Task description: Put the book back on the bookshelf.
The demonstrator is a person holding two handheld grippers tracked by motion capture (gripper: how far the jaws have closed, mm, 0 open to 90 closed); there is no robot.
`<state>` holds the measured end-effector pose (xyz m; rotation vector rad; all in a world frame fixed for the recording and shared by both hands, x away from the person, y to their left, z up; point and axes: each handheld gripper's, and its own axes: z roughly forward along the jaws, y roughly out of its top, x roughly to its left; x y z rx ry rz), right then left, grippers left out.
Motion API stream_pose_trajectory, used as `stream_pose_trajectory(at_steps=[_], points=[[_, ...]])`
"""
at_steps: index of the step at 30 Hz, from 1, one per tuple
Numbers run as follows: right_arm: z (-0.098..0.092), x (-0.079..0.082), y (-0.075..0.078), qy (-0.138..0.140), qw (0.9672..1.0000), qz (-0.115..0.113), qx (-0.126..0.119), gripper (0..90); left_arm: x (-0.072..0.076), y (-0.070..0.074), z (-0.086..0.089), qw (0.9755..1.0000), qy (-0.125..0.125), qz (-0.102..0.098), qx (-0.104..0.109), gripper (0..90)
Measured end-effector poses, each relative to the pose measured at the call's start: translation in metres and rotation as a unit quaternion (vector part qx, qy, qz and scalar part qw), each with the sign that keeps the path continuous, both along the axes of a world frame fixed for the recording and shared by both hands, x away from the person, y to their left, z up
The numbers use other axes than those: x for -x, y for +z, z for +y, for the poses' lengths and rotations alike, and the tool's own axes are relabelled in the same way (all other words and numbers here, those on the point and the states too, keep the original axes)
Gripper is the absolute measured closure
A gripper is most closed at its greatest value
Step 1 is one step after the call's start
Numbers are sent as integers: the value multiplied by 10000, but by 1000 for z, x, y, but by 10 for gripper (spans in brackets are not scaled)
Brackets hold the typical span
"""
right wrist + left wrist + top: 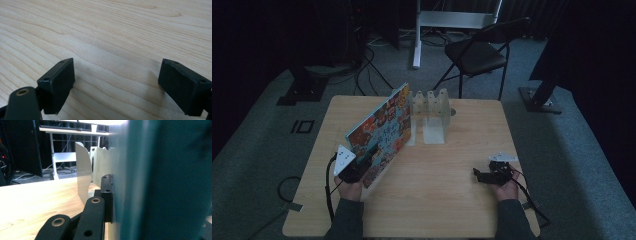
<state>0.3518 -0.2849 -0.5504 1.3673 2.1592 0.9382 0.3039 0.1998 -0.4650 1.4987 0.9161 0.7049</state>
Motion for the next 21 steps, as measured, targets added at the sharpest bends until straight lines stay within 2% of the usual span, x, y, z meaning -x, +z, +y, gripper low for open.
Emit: stream_pose_trajectory(at_steps=[21], points=[[0,0,0,-1,10000,-1,1,133,-5,0,-4,9998,177,26,-117,813]])
